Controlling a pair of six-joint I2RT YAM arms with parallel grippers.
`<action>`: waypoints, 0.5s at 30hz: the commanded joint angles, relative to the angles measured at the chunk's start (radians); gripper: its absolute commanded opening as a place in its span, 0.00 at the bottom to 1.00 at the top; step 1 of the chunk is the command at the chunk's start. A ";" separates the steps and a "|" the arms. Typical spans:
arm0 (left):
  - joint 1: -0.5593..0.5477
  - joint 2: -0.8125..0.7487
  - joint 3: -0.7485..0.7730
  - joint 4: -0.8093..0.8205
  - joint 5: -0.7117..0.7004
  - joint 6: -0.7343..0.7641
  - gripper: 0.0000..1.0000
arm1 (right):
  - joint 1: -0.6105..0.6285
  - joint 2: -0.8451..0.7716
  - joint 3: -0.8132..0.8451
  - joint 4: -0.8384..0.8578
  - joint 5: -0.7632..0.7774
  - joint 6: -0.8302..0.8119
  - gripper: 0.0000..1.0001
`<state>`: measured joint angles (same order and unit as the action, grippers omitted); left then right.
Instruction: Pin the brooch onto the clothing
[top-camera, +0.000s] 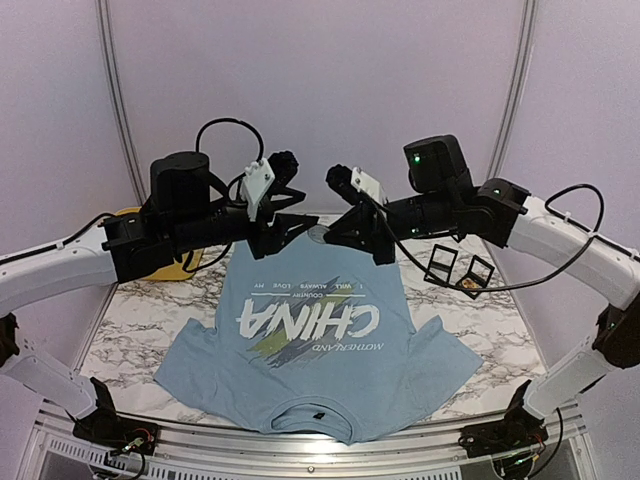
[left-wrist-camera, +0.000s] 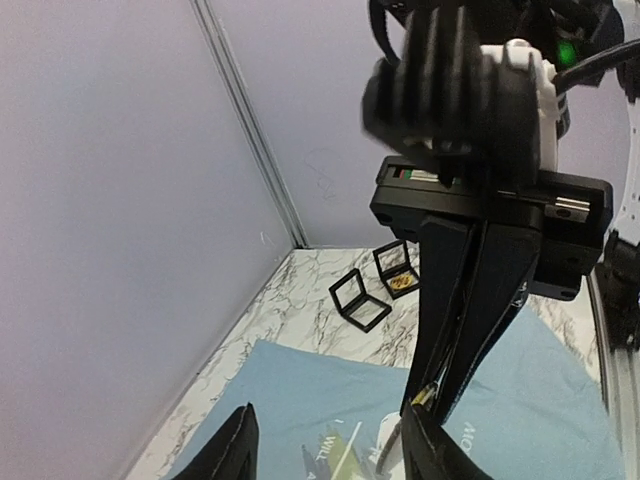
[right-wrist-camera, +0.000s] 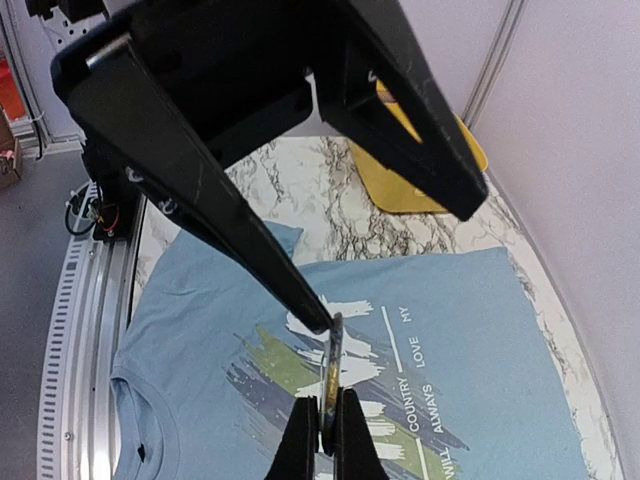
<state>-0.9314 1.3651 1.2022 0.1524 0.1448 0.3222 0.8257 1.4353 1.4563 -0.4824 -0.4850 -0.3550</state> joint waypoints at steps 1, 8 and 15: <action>-0.018 0.018 0.036 -0.180 -0.033 0.171 0.46 | 0.021 0.025 0.060 -0.160 0.054 -0.109 0.00; -0.029 0.042 0.052 -0.175 -0.023 0.163 0.21 | 0.028 0.011 0.059 -0.113 0.023 -0.101 0.00; -0.029 0.016 0.031 -0.168 0.113 0.165 0.28 | 0.029 0.005 0.063 -0.112 0.013 -0.102 0.00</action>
<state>-0.9539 1.3968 1.2278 0.0067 0.1516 0.4782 0.8486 1.4609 1.4750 -0.6086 -0.4690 -0.4469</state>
